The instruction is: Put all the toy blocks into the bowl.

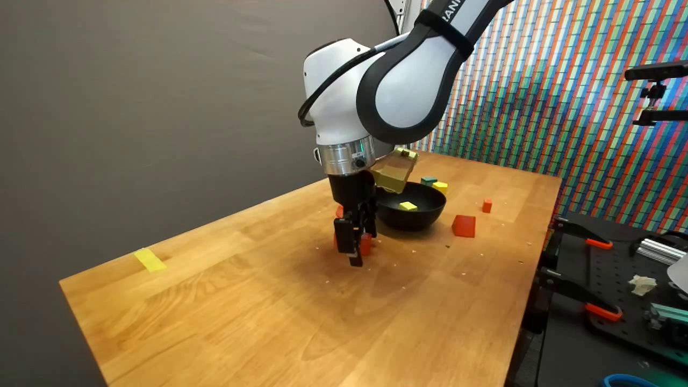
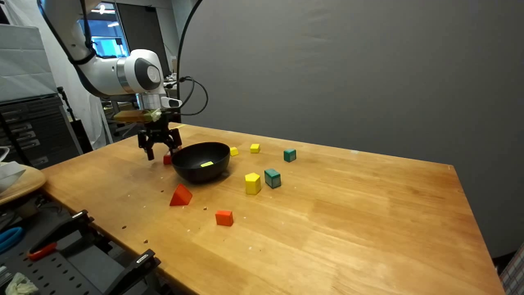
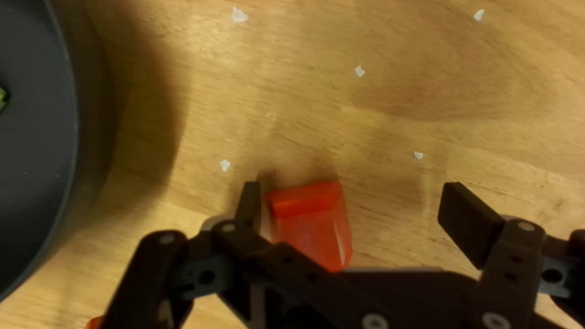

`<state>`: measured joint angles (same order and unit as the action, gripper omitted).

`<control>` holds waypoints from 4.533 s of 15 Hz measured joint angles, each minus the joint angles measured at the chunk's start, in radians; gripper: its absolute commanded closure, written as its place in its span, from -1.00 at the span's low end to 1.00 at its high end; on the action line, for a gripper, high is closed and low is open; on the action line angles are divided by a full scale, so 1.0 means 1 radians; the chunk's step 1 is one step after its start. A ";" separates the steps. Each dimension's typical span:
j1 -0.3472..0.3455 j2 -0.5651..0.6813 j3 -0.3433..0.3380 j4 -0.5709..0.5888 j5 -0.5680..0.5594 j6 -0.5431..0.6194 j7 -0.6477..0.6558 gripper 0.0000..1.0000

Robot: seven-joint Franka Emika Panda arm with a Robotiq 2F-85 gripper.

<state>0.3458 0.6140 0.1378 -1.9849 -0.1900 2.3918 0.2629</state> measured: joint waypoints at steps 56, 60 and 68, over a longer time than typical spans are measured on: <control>-0.331 -0.536 -0.108 -0.544 0.473 -0.092 -0.160 -1.00; -0.339 -0.521 -0.119 -0.569 0.557 -0.078 -0.129 -1.00; -0.378 -0.488 -0.134 -0.684 0.874 0.140 -0.149 -1.00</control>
<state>-0.0326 0.1257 0.0033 -2.6690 0.6836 2.5316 0.1136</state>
